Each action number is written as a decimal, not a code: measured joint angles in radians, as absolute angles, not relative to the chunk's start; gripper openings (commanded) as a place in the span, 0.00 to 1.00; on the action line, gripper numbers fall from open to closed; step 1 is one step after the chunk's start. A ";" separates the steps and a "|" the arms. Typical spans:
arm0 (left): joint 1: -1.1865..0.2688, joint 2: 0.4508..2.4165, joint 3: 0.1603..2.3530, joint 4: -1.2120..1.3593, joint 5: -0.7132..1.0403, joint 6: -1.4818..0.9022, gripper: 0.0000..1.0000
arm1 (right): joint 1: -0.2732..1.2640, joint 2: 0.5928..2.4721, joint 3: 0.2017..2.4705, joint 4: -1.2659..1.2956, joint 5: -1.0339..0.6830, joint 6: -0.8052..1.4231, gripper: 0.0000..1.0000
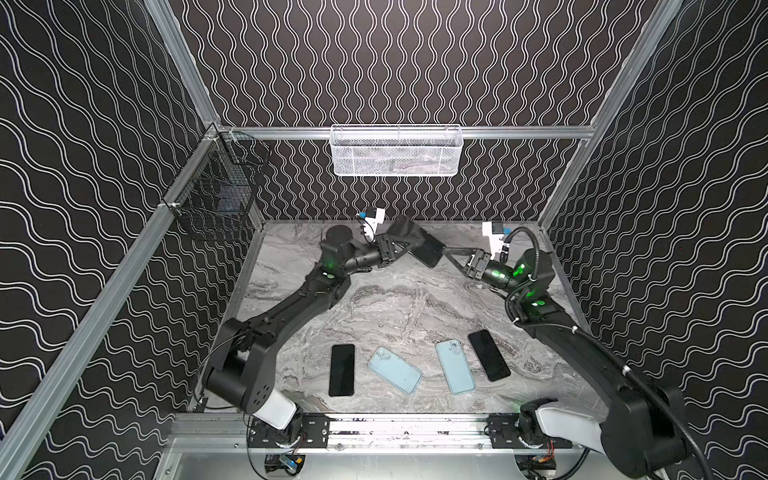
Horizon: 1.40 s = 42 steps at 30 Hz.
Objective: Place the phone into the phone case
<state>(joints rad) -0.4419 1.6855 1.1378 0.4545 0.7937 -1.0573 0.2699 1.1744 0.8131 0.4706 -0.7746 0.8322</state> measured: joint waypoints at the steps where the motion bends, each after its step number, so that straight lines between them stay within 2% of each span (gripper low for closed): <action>1: -0.434 1.674 1.168 0.356 0.809 -0.993 0.00 | 0.264 1.143 0.814 0.405 -0.784 0.780 0.69; 5: -0.434 1.667 1.313 -0.057 0.883 -0.693 0.00 | 0.255 1.086 0.812 0.219 -0.863 0.631 0.70; 10: -0.436 1.701 1.362 -0.340 0.957 -0.488 0.00 | 0.255 1.115 0.848 0.055 -0.949 0.509 0.68; 14: -0.450 1.713 1.365 -0.429 0.991 -0.434 0.00 | 0.255 1.159 0.889 0.022 -0.990 0.460 0.64; 22: -0.467 1.705 1.350 -0.420 1.050 -0.423 0.00 | 0.280 1.256 0.875 0.092 -1.058 0.490 0.58; 25: -0.472 1.703 1.345 -0.408 1.063 -0.423 0.00 | 0.307 1.280 0.876 0.133 -1.082 0.509 0.48; 30: -0.478 1.702 1.340 -0.393 1.077 -0.437 0.00 | 0.319 1.302 0.876 0.190 -1.114 0.542 0.23; 39: -0.481 1.704 1.323 -0.370 1.108 -0.468 0.00 | 0.319 1.330 0.832 0.375 -1.172 0.646 0.00; 40: -0.481 1.705 1.324 -0.370 1.108 -0.468 0.04 | 0.319 1.332 0.830 0.389 -1.172 0.657 0.00; 42: -0.480 1.707 1.323 -0.370 1.106 -0.472 0.20 | 0.319 1.335 0.828 0.399 -1.172 0.668 0.00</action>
<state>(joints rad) -0.4805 1.7069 1.3231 -0.3698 1.1065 -0.4721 0.3187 1.3354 0.8280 0.3988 -1.1725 0.6682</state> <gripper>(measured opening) 0.130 0.103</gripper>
